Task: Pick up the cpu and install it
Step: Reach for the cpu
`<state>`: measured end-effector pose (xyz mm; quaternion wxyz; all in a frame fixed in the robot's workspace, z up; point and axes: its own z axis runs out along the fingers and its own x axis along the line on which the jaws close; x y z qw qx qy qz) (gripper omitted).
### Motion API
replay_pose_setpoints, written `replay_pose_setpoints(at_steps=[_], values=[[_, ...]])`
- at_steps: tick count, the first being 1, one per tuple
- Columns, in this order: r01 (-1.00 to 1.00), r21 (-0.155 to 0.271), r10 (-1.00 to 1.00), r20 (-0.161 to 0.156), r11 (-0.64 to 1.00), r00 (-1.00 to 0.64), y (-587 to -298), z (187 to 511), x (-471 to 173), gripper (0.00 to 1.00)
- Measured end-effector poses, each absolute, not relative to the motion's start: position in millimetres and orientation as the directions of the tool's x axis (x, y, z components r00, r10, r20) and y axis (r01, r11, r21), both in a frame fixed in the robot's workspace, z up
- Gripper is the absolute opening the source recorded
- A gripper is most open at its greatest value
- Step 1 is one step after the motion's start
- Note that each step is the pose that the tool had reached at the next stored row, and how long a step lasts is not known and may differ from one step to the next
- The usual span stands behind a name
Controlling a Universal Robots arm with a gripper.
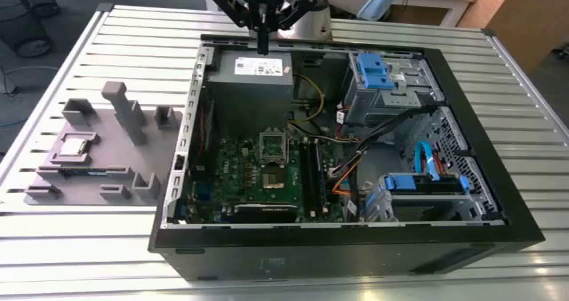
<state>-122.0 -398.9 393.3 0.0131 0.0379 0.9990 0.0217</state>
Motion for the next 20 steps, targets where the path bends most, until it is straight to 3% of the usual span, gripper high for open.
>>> replay_pose_setpoints(at_steps=[20], values=[[0.075,0.044,0.076,-0.024,0.996,-0.997,-398.9,393.3,-128.4,0.11]])
